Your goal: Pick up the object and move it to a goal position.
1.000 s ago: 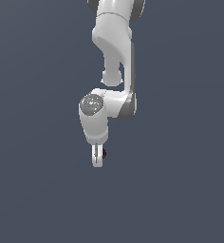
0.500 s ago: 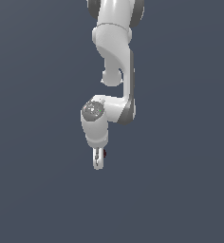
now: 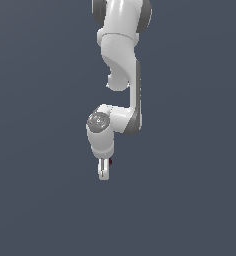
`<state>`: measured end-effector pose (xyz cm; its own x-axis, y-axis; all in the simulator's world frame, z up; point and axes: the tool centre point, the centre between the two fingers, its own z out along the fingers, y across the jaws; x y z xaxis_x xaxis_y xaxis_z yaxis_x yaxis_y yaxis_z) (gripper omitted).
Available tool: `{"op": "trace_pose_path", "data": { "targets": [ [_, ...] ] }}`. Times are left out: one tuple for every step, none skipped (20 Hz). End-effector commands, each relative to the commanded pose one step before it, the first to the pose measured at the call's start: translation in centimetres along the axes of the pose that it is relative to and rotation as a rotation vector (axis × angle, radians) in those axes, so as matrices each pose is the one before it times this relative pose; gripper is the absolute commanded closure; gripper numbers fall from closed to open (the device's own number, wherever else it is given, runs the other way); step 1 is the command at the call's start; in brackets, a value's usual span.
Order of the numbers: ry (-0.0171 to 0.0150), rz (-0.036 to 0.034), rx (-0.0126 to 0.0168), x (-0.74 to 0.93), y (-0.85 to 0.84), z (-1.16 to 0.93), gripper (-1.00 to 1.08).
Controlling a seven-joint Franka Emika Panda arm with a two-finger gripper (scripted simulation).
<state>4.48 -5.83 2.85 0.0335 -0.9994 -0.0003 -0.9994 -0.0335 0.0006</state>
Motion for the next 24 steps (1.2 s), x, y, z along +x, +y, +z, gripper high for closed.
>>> {"op": "trace_pose_path", "data": {
  "targets": [
    [0.00006, 0.00002, 0.00046, 0.006, -0.026, 0.02, 1.08],
    [0.0, 0.0, 0.0, 0.0, 0.0, 0.0, 1.08],
    [0.0, 0.0, 0.0, 0.0, 0.0, 0.0, 1.08],
    [0.0, 0.0, 0.0, 0.0, 0.0, 0.0, 1.08],
    [0.0, 0.0, 0.0, 0.0, 0.0, 0.0, 1.08],
    [0.0, 0.0, 0.0, 0.0, 0.0, 0.0, 1.08],
    [0.0, 0.0, 0.0, 0.0, 0.0, 0.0, 1.08],
    [0.0, 0.0, 0.0, 0.0, 0.004, -0.017, 1.08],
    [0.0, 0.0, 0.0, -0.003, 0.005, -0.025, 1.08],
    [0.0, 0.0, 0.0, -0.009, 0.014, -0.076, 1.08],
    [0.0, 0.0, 0.0, -0.016, 0.024, -0.127, 1.08],
    [0.0, 0.0, 0.0, -0.022, 0.034, -0.179, 1.08],
    [0.0, 0.0, 0.0, -0.028, 0.044, -0.231, 1.08],
    [0.0, 0.0, 0.0, -0.034, 0.053, -0.283, 1.08],
    [0.0, 0.0, 0.0, -0.041, 0.063, -0.336, 1.08],
    [-0.00047, 0.00009, 0.00011, -0.04, 0.074, -0.393, 1.08],
    [0.0, 0.0, 0.0, -0.054, 0.083, -0.444, 1.08],
    [0.0, 0.0, 0.0, -0.06, 0.093, -0.499, 1.08],
    [-0.00042, 0.00024, -0.00005, -0.049, 0.105, -0.549, 1.08],
    [0.0, 0.0, 0.0, -0.074, 0.114, -0.613, 1.08],
    [0.0, 0.0, 0.0, -0.081, 0.125, -0.672, 1.08],
    [-0.00043, 0.00024, -0.00004, -0.069, 0.137, -0.727, 1.08],
    [0.0, 0.0, 0.0, -0.095, 0.146, -0.794, 1.08],
    [-0.00041, 0.00026, -0.00005, -0.081, 0.159, -0.852, 1.08]
  ]
}}
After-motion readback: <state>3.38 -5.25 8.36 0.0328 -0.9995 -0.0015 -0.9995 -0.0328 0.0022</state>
